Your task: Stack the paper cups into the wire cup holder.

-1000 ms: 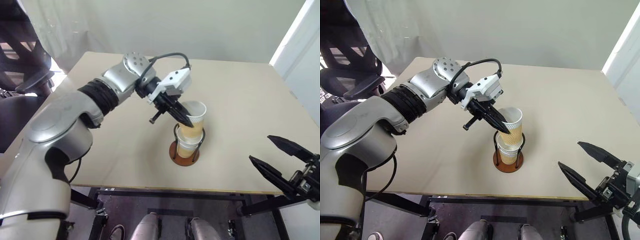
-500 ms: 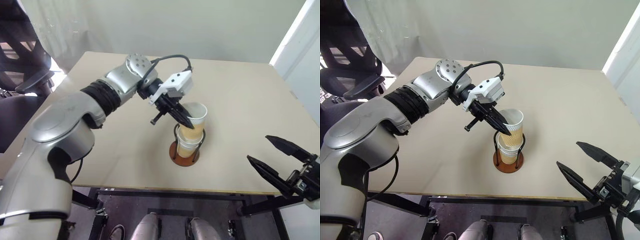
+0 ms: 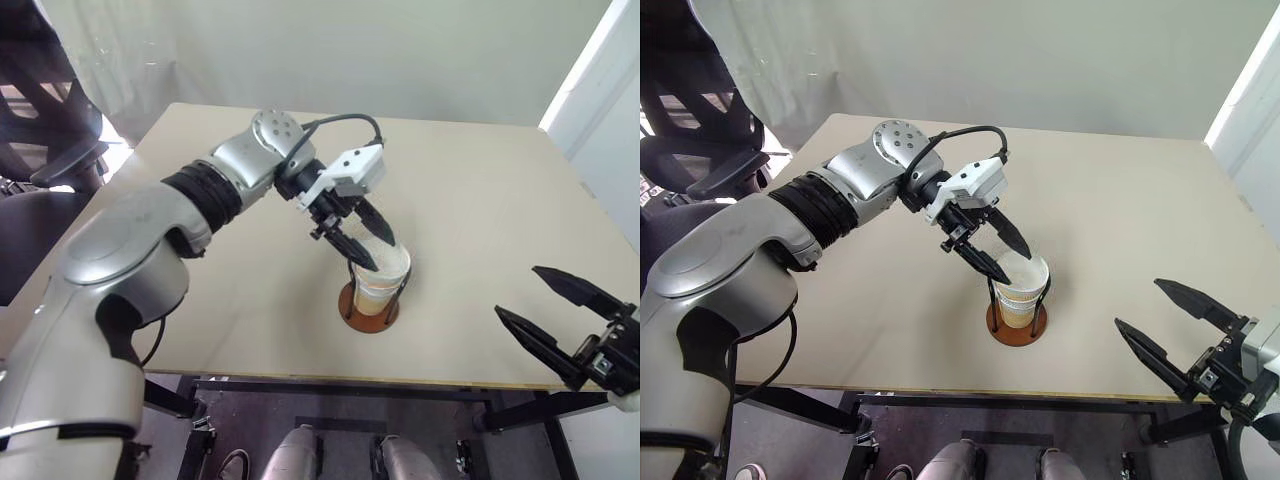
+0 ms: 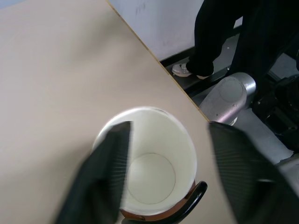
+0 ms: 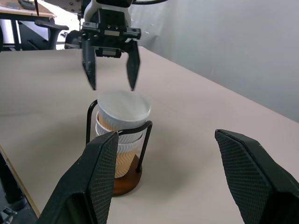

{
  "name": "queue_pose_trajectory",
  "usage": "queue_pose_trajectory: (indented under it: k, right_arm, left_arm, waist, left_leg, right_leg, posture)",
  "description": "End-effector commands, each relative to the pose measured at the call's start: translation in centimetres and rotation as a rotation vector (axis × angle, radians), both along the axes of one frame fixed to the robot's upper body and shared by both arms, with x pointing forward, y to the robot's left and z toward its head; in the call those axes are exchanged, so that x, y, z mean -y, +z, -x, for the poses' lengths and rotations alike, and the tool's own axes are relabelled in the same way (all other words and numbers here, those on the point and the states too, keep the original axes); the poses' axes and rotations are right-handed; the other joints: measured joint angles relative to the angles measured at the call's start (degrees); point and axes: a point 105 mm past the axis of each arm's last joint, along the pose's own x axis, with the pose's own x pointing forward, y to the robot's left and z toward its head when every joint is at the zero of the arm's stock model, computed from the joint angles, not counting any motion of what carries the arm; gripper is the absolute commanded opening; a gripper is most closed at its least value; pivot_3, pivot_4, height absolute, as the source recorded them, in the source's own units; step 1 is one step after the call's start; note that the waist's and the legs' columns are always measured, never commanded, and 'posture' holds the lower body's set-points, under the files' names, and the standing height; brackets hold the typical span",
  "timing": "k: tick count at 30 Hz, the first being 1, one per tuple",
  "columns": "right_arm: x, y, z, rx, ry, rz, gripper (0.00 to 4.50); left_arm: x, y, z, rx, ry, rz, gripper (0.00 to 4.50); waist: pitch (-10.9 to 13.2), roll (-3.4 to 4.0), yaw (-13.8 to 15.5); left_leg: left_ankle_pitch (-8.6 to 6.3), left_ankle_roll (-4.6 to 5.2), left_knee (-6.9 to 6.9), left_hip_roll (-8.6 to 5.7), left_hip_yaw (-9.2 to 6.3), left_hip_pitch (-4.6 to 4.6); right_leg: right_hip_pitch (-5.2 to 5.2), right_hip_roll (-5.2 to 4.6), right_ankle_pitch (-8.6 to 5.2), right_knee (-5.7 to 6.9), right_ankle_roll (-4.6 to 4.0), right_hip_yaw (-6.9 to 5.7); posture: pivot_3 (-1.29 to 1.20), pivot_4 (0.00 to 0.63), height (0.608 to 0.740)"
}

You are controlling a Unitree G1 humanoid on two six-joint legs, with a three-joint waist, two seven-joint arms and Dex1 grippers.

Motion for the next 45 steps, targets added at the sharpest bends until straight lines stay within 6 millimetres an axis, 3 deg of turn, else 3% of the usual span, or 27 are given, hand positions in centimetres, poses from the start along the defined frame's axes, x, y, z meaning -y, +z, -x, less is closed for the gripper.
queue_pose_trajectory:
  k: [1,6,9,12,16,19,23,29,35,39,45]
  right_arm:
    - [-0.3,0.2,0.0,0.015,0.009,0.012,3.38]
    - [-0.6,0.4,-0.5,0.018,0.057,0.019,3.38]
    - [-0.9,0.6,-1.1,0.022,0.096,0.020,3.38]
    - [-0.6,0.2,-2.2,0.008,0.101,0.033,3.38]
    - [0.5,0.2,-4.5,0.025,0.066,0.035,3.38]
    - [1.4,0.1,-6.1,0.049,0.020,0.041,3.38]
    - [2.5,0.1,-8.5,0.087,-0.052,0.003,3.38]
    - [3.3,-0.1,-10.4,0.097,-0.079,-0.045,3.38]
    - [3.8,0.5,-12.9,0.122,-0.152,-0.128,3.38]
    - [4.3,0.3,-14.2,0.116,-0.199,-0.182,3.38]
    - [4.3,-0.6,-15.9,0.083,-0.203,-0.178,3.38]
  left_arm:
    - [0.1,1.3,0.0,0.078,-0.049,0.016,3.54]
    - [0.5,3.6,-0.9,0.118,-0.002,0.143,3.54]
    - [-0.4,5.4,-1.3,0.126,0.038,0.238,3.54]
    - [-2.0,6.7,-1.9,0.113,0.107,0.324,3.54]
    - [-6.1,7.1,-3.7,0.093,0.282,0.430,3.54]
    - [-8.9,6.1,-5.0,0.086,0.435,0.478,3.54]
    - [-14.3,4.1,-6.6,0.115,0.731,0.604,3.54]
    - [-20.1,0.9,-6.4,0.167,1.093,0.763,3.54]
    - [-22.6,-1.9,-3.6,0.209,1.334,0.872,3.54]
    - [-23.5,-2.9,-2.0,0.203,1.456,0.937,3.54]
    - [-24.8,-4.8,-0.3,0.200,1.612,0.973,3.54]
  waist:
    - [0.00,0.00,0.01]
    - [0.01,-0.01,0.03]
    - [0.01,-0.01,-0.05]
    - [0.00,0.01,-0.18]
    - [-0.04,0.08,-0.75]
    - [-0.05,0.09,-0.98]
    - [-0.07,0.14,-1.28]
    - [-0.07,0.15,-1.29]
    - [-0.07,0.15,-1.71]
    - [-0.07,0.15,-1.63]
    - [-0.09,0.11,-2.00]
  left_leg:
    - [0.00,0.00,0.00,0.00,0.00,0.00]
    - [0.01,0.00,0.00,-0.02,0.00,0.00]
    - [0.01,0.00,-0.02,-0.02,0.02,0.01]
    - [0.01,0.00,-0.04,-0.02,0.02,0.01]
    - [0.01,0.02,-0.04,-0.02,0.04,0.03]
    - [0.06,0.01,-0.05,-0.02,0.03,0.04]
    - [0.16,-0.02,-0.05,-0.01,0.03,0.06]
    - [0.61,-0.52,-0.06,-0.01,0.05,0.08]
    - [0.65,-0.57,-0.10,-0.03,0.07,0.35]
    - [0.43,-0.18,-0.33,-0.02,-0.03,0.89]
    - [0.90,-1.01,-1.16,0.01,-0.14,1.12]
  right_leg:
    - [0.00,0.00,0.00,0.00,0.00,0.00]
    - [0.02,-0.02,0.01,-0.02,0.02,0.01]
    - [0.02,-0.02,0.01,-0.04,0.03,0.01]
    - [-0.01,-0.01,-0.03,-0.04,0.05,0.01]
    - [-0.02,-0.01,-0.06,-0.02,0.06,0.03]
    - [-0.07,-0.01,-0.06,0.04,0.06,0.02]
    - [-0.10,0.00,-0.02,0.09,0.06,-0.01]
    - [-0.06,0.01,0.07,0.09,0.05,-0.03]
    - [0.03,0.02,0.10,0.14,-0.23,-0.02]
    - [0.20,0.08,-0.18,0.16,-1.04,-0.02]
    - [0.29,0.14,0.17,0.19,-1.61,0.05]
  posture:
    - [0.00,0.150,0.740]
    - [0.00,0.150,0.740]
    - [0.00,0.150,0.740]
    - [0.00,0.150,0.740]
    - [0.00,0.150,0.740]
    - [0.00,0.150,0.740]
    - [0.00,0.150,0.740]
    - [0.00,0.150,0.740]
    - [0.00,0.150,0.740]
    - [0.00,0.150,0.740]
    - [0.00,0.150,0.740]
